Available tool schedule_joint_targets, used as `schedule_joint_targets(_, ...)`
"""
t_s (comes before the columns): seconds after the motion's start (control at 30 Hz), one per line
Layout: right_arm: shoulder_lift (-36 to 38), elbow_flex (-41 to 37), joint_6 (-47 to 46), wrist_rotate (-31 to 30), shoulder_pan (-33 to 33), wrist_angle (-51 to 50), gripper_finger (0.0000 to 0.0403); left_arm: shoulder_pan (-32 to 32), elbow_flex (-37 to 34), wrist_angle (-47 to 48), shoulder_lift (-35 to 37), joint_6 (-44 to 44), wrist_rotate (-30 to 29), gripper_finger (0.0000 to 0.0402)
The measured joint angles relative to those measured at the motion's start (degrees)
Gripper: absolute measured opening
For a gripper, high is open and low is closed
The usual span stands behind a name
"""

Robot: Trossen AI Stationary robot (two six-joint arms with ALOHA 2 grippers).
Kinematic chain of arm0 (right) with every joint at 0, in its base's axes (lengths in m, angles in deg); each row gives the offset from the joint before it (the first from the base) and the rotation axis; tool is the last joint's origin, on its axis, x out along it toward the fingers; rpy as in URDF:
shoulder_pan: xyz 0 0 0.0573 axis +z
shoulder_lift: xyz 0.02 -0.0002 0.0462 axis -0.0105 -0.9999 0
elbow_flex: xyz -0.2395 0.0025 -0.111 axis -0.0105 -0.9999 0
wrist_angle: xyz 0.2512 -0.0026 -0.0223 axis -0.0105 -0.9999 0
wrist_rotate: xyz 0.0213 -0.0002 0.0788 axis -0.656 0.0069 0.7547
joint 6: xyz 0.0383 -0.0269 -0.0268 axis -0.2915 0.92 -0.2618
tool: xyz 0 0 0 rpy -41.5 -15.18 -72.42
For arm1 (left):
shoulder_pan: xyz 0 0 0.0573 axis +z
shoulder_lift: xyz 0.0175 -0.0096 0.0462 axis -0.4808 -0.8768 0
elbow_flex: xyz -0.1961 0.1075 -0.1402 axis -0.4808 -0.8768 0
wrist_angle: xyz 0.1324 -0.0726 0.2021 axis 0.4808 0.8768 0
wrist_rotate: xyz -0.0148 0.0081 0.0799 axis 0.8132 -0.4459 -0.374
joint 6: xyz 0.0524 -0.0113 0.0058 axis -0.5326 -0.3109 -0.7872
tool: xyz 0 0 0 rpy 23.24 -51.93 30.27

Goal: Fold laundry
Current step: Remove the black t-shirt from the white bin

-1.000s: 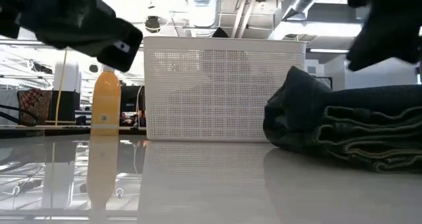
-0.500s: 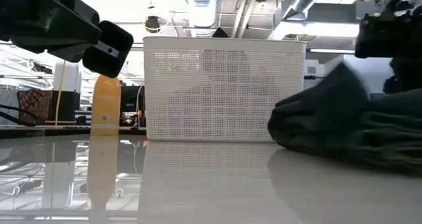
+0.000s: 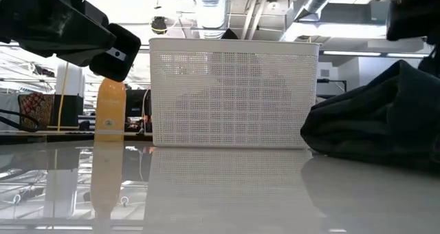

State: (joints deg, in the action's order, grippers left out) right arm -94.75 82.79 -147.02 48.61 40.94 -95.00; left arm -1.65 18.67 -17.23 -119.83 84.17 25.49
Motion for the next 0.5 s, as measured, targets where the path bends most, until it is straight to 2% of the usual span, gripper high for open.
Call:
schedule_joint_targets(0.13,2.1,0.0,-0.1,-2.3,-0.6,2.9,0.0122,0.0,0.0,0.0,0.0,0.0,-2.6,0.0)
schedule_joint_targets(0.33,3.8,0.2,5.6,-4.8,-2.3,11.1,0.0122,0.9,0.0,-0.1,0.0,0.6,-15.7,0.0)
schedule_joint_targets(0.43,4.0,0.2,7.9,-7.1,-3.0,12.6,0.0122,3.5,0.9,-0.2,0.0,1.2,-20.4,0.0)
schedule_joint_targets(0.5,4.0,0.2,9.2,-8.9,-3.0,12.2,0.0122,6.5,1.7,-0.2,0.0,1.1,-20.6,0.0)
